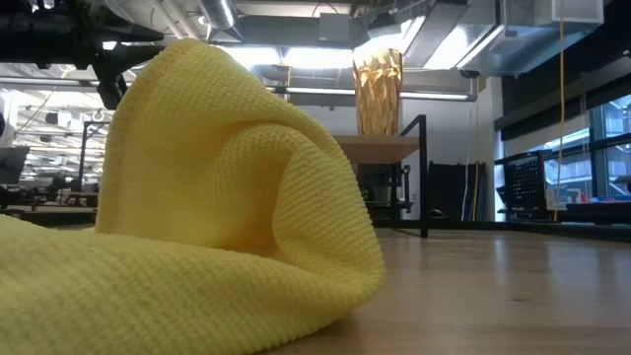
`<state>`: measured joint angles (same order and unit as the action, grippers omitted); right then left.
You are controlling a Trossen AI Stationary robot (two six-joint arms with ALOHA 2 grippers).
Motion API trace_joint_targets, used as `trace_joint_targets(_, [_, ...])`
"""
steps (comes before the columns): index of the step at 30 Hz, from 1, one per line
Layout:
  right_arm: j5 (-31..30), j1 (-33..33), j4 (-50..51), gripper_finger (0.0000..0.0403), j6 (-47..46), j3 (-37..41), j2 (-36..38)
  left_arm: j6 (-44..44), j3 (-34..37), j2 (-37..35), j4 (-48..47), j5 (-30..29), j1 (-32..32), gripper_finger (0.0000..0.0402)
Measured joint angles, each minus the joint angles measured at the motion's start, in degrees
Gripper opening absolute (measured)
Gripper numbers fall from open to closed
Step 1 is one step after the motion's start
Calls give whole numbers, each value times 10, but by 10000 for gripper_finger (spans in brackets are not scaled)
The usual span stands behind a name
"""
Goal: Stack small to large cups/mugs on shelf
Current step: Put the green cup on the shelf
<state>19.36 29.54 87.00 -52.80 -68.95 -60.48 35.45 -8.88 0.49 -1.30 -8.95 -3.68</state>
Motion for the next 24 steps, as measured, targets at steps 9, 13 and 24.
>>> trace_joint_targets(9, [-107, 127, -121, 53, -12, 0, -107, -15, 0, 0, -2, -15, 0, 71])
trace_joint_targets(13, [-143, 143, -142, 53, -41, 0, -133, -16, 0, 0, -2, -21, 0, 71])
trace_joint_targets(24, [-148, 194, -190, 144, -131, 0, -204, -16, 0, 0, -9, -20, 0, 71])
